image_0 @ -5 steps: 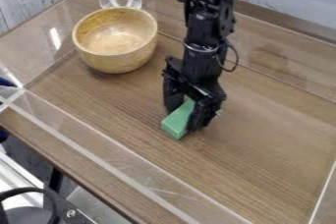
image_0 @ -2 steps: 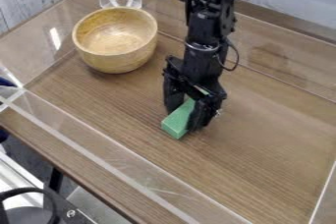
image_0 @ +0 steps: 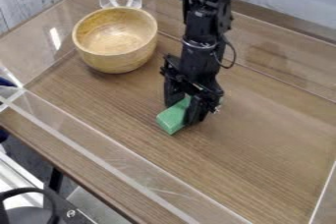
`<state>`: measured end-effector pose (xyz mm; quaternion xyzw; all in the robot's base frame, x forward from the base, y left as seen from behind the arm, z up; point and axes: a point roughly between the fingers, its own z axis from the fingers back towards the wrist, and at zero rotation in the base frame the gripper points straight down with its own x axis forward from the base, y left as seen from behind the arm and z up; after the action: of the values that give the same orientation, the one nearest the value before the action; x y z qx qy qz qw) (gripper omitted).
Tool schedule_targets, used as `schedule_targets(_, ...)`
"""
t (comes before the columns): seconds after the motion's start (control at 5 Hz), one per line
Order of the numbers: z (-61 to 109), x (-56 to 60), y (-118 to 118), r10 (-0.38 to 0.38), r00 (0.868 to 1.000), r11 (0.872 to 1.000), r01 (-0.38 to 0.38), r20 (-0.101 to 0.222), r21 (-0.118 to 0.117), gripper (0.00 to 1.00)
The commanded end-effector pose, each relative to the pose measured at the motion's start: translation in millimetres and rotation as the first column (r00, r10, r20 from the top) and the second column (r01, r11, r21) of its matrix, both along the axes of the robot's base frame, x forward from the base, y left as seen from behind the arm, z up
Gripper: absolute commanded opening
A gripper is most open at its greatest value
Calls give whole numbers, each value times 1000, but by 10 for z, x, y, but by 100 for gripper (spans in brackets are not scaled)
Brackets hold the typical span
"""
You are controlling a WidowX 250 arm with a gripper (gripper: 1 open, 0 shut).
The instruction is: Put the green block in the brown bowl
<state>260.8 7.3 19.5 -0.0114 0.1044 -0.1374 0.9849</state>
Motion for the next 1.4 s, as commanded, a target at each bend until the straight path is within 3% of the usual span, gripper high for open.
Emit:
schedule_targets(0.0,100,47,11,-11,1000,1000,11,29,-8,0)
schedule_targets(0.4,367,104,30,4,997,1000,-3,79,-11,0)
schedule_targets(0.8,1078,353,288,97,973,995,-97,209,-7,0)
schedule_targets(1.0,1308,434,634,161,956,986,-165,247,-6,0)
schedule_targets(1.2,1384,473,1047,223,941,973,-231,255,2,0)
